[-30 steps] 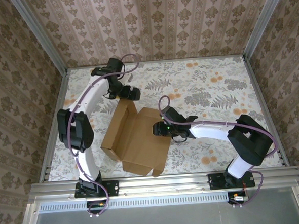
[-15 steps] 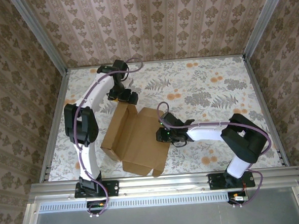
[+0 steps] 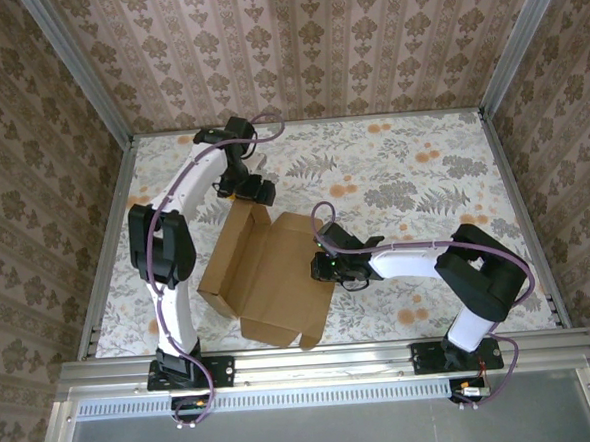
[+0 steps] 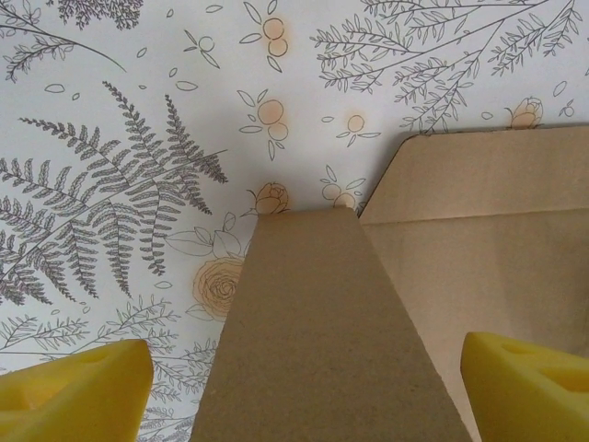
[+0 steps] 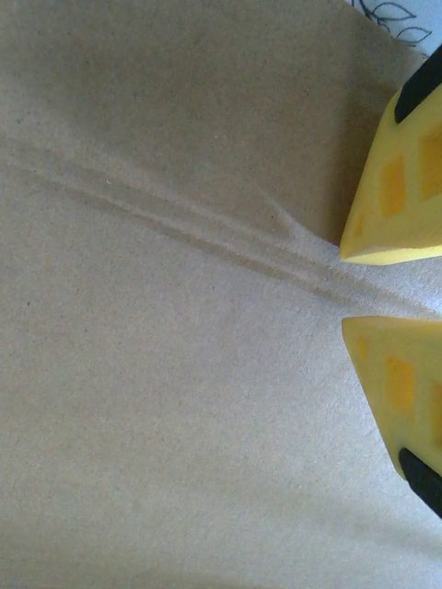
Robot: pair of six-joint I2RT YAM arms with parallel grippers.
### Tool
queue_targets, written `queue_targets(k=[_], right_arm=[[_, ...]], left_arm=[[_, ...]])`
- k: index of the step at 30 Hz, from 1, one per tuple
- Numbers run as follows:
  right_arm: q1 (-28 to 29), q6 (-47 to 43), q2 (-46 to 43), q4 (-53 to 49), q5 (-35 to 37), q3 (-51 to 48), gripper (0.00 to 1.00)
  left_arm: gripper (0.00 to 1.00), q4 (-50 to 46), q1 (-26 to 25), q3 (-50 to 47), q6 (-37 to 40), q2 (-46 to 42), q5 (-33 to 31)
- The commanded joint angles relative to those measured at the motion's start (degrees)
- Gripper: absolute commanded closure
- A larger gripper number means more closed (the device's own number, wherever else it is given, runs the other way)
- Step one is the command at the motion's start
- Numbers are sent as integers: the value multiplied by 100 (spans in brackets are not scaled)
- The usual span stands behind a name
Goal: Fold the paper box
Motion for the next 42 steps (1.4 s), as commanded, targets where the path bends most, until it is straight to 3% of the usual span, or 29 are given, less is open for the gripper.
queue_targets(k=[1, 17, 42], right_arm=[[40, 29, 258, -298, 24, -153, 75], [48, 85, 324, -227, 45, -177, 77], [54, 25, 347, -412, 174, -156, 80]], left_arm=[[17, -159, -7, 165, -178, 137, 8], [42, 19, -27, -49, 164, 93, -270], [59, 511, -394, -529, 949, -166, -1779]])
